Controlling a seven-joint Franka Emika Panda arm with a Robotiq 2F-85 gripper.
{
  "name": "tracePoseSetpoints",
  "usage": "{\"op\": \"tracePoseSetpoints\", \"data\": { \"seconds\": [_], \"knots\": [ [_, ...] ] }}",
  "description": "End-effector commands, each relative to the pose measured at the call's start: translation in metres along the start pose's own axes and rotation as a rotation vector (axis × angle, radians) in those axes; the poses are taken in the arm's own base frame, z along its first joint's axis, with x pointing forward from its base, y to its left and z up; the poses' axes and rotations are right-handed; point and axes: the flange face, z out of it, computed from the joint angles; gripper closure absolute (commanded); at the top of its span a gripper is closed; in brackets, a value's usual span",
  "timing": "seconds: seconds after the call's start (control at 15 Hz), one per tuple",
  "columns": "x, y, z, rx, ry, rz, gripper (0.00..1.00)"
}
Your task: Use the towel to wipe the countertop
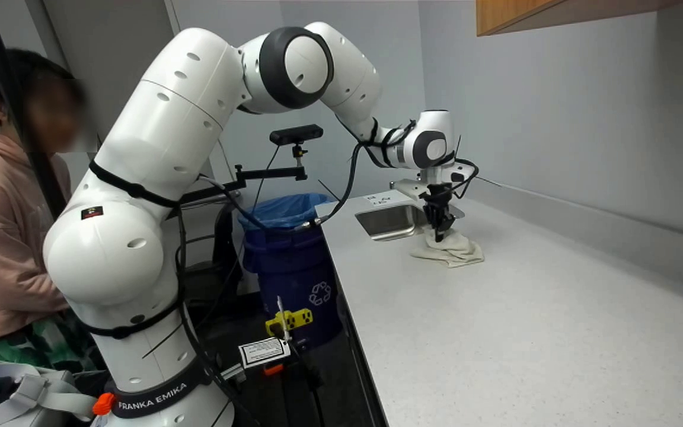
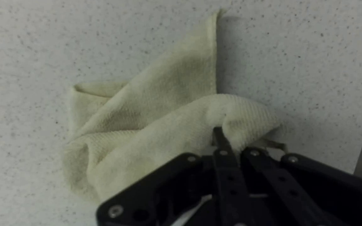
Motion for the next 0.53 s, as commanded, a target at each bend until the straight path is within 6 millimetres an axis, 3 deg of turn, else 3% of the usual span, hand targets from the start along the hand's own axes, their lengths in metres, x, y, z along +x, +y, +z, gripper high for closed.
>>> {"op": "tracePoseSetpoints", "data": {
  "seconds": [0.0, 0.2, 0.47],
  "knots": [
    [0.013, 0.022, 0.012, -0.029, -0.021, -0.001, 0.99],
    [0.023, 0.063, 0.023, -0.047, -0.026, 0.070, 0.99],
    [0.032, 0.129, 0.024, -0.039, -0.029, 0.207, 0.99]
  ]
}}
